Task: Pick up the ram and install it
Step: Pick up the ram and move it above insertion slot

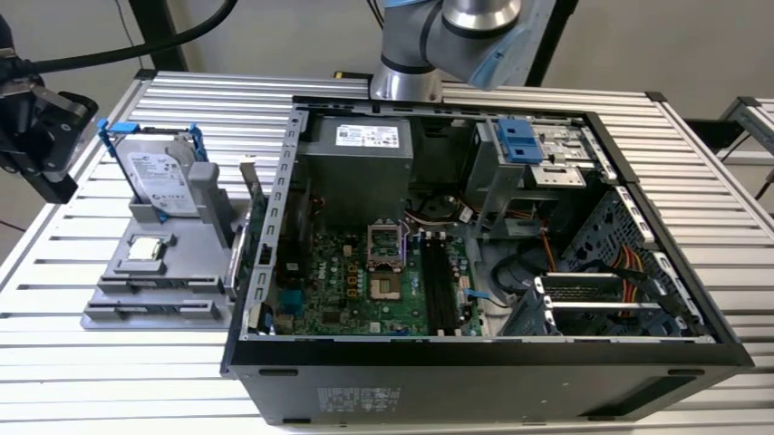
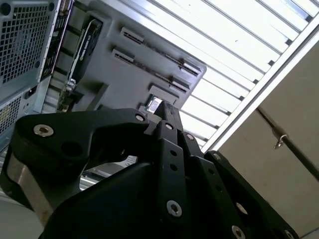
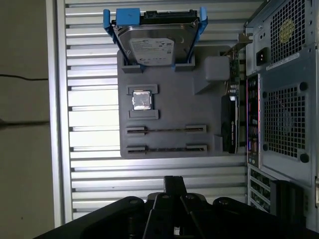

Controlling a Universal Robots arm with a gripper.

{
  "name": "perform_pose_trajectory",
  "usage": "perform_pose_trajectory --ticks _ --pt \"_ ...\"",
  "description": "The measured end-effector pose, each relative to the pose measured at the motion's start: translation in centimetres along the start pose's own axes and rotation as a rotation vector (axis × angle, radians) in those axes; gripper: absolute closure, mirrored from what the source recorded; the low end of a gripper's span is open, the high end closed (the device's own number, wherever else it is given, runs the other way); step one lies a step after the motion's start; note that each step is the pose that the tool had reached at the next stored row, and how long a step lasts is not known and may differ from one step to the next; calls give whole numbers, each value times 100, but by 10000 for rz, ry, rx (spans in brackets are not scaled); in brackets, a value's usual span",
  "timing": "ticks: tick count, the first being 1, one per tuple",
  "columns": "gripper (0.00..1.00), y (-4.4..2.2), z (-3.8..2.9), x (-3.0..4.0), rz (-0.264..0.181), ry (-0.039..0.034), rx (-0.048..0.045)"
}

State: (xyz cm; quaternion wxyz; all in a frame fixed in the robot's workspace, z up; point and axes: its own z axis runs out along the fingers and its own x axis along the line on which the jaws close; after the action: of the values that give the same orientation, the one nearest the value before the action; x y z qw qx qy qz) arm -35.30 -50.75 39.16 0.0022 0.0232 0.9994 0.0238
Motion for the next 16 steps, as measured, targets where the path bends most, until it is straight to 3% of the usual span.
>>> perform_pose_trajectory --ticks 11,16 --pt "100 0 0 -6 -66 3 -1" --pt "100 0 0 -7 -65 43 2"
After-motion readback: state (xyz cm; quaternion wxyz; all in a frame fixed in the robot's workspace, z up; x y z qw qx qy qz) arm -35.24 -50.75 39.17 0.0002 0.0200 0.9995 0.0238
